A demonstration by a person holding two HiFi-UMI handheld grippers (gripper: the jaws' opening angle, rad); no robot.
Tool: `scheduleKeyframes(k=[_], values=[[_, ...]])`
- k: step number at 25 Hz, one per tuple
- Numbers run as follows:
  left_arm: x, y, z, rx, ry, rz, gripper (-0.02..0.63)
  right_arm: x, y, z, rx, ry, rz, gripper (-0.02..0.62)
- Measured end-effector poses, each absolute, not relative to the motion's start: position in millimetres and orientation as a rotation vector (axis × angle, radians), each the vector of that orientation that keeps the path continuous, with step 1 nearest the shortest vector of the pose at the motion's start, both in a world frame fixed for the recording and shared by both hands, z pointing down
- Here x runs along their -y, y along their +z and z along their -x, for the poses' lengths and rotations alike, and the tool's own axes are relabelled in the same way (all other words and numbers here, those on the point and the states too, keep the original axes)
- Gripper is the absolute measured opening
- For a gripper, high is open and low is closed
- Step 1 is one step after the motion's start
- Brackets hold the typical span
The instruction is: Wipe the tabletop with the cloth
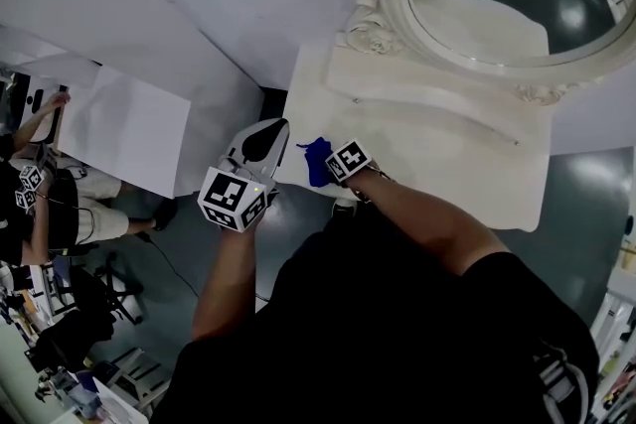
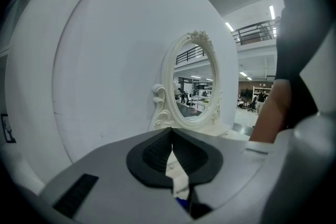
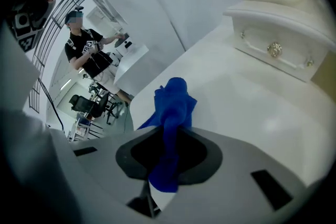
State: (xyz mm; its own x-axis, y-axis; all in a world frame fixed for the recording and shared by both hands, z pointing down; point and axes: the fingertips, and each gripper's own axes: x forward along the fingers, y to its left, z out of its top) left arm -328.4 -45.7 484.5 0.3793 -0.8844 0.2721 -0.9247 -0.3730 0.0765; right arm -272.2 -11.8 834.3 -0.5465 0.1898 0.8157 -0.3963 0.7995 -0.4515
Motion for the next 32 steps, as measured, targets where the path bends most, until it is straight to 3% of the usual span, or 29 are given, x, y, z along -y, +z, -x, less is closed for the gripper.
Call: scheduleKeyframes(k=[15,32], values=[[62.3,478.8,285.0,1.476,0.259,-2.532,0.009,32.1,840.4,194.1,1.955,0.806,-0.338,0.058],[100.0,475.9,136.5,1.218,0.268,-2.689,0.009,74.3,842.1,-29.4,1.875,0.882,-0.660,0.058]])
